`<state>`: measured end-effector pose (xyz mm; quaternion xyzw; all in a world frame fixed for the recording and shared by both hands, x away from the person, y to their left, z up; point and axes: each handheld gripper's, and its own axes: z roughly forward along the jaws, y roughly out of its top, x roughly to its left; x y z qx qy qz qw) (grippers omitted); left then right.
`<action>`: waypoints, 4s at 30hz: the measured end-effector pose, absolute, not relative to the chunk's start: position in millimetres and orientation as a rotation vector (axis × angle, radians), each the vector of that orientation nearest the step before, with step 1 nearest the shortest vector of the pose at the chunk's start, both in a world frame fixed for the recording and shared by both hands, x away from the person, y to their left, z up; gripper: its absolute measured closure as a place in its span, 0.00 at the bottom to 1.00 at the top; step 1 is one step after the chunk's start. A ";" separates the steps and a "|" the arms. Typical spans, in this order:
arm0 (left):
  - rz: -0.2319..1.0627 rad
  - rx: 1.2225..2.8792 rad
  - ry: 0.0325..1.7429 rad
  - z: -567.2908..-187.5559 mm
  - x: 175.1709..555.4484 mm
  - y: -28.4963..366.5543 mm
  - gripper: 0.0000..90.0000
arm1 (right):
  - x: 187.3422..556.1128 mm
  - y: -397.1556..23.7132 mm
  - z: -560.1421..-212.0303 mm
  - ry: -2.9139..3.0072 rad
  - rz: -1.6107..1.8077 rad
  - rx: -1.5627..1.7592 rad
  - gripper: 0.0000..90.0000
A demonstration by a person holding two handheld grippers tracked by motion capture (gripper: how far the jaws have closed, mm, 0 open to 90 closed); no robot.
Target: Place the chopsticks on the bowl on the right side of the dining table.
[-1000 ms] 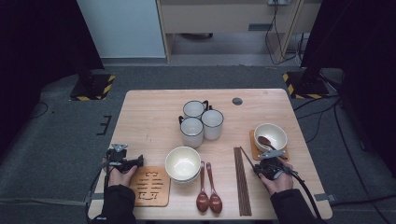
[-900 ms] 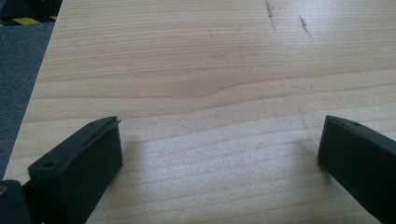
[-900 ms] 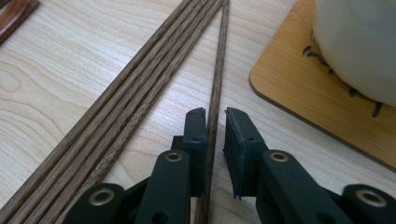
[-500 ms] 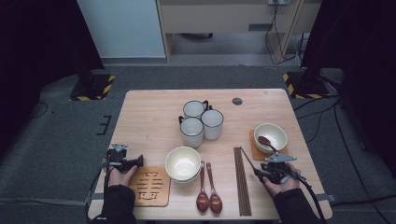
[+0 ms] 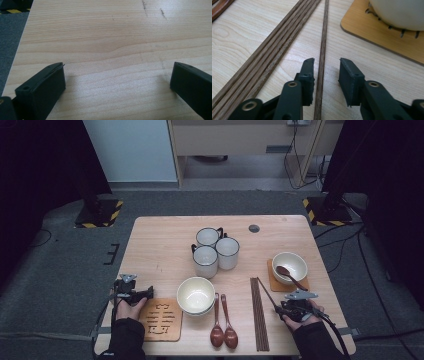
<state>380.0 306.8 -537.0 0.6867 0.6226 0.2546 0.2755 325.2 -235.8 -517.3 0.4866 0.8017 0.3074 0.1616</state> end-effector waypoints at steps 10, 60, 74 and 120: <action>0.684 1.846 1.673 -537.0 380.0 306.8 0.00 | 323.5 -231.2 -519.2 2.306 0.831 1.353 0.87; 0.684 1.846 1.673 -537.0 380.0 306.8 0.00 | 324.7 -259.4 -468.5 2.172 1.173 1.338 0.94; 0.684 1.845 1.673 -537.0 380.0 306.8 0.00 | 324.8 -265.0 -443.9 2.141 1.260 1.309 0.95; 0.685 1.845 1.673 -537.0 380.0 306.8 0.00 | 354.9 -302.9 -395.1 2.049 1.360 1.290 0.95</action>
